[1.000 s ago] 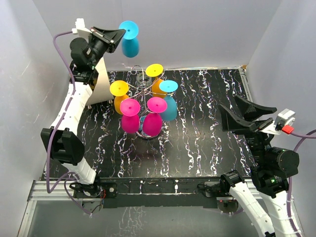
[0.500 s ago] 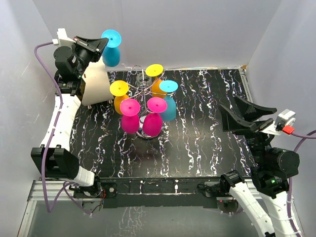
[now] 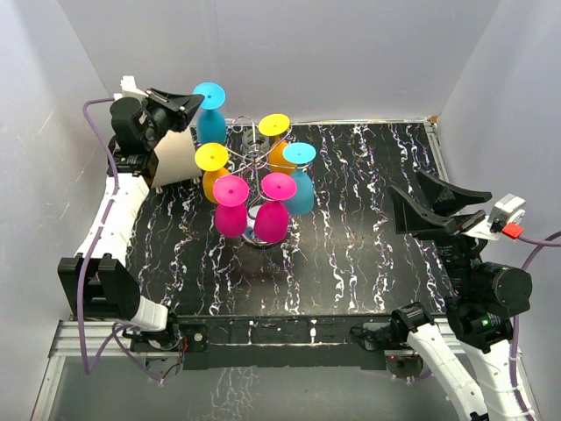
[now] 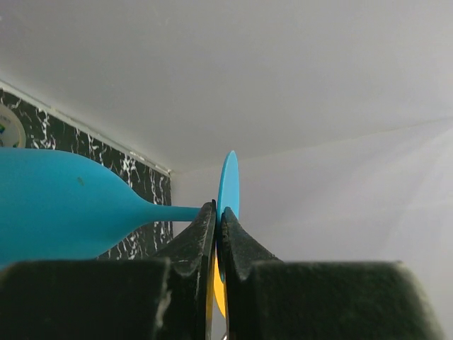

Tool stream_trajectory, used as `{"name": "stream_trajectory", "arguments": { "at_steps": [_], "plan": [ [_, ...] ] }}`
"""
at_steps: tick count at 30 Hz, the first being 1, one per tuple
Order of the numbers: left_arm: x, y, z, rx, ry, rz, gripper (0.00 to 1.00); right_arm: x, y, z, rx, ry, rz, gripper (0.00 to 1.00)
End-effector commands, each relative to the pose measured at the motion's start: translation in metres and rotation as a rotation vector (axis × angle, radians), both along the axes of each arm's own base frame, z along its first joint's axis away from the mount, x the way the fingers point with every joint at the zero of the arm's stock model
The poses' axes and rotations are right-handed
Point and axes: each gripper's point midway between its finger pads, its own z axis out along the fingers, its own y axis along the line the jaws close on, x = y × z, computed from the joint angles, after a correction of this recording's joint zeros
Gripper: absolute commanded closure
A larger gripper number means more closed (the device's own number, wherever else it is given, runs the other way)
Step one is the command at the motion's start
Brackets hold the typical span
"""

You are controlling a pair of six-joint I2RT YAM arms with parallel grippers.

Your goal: Place the wine glass upside down on the wine glass rack

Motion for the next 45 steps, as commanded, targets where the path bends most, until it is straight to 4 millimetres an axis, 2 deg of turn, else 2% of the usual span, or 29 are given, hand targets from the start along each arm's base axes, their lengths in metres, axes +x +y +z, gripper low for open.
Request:
{"name": "stream_trajectory", "arguments": {
  "at_steps": [1, 6, 8, 14, 19, 25, 31, 45],
  "plan": [
    [-0.033, -0.012, 0.035, -0.07, -0.065, -0.08, 1.0, -0.01, -0.001, 0.019, 0.023, -0.046, 0.017, 0.33],
    [-0.035, -0.022, 0.021, -0.068, -0.02, -0.106, 1.0, -0.007, 0.0, 0.013, 0.041, -0.035, 0.028, 0.33],
    [-0.048, -0.024, 0.029, -0.071, -0.033, -0.118, 1.0, -0.007, 0.001, 0.012, 0.043, -0.032, 0.03, 0.33],
    [-0.058, -0.009, 0.028, -0.026, -0.005, -0.019, 1.0, -0.002, 0.002, 0.012, 0.032, -0.025, 0.022, 0.33],
    [-0.07, -0.017, 0.034, -0.021, -0.018, -0.067, 1.0, 0.005, 0.008, 0.012, 0.023, -0.014, 0.042, 0.33],
    [-0.077, -0.014, 0.02, 0.027, 0.005, -0.042, 1.0, 0.006, 0.013, 0.015, 0.023, -0.016, 0.066, 0.34],
    [-0.075, -0.028, 0.007, 0.006, 0.009, -0.103, 1.0, 0.004, 0.011, 0.017, 0.017, -0.013, 0.059, 0.34],
    [-0.08, -0.06, 0.003, 0.041, -0.028, -0.23, 1.0, 0.006, 0.008, 0.015, 0.003, -0.007, 0.035, 0.34]
  ]
}}
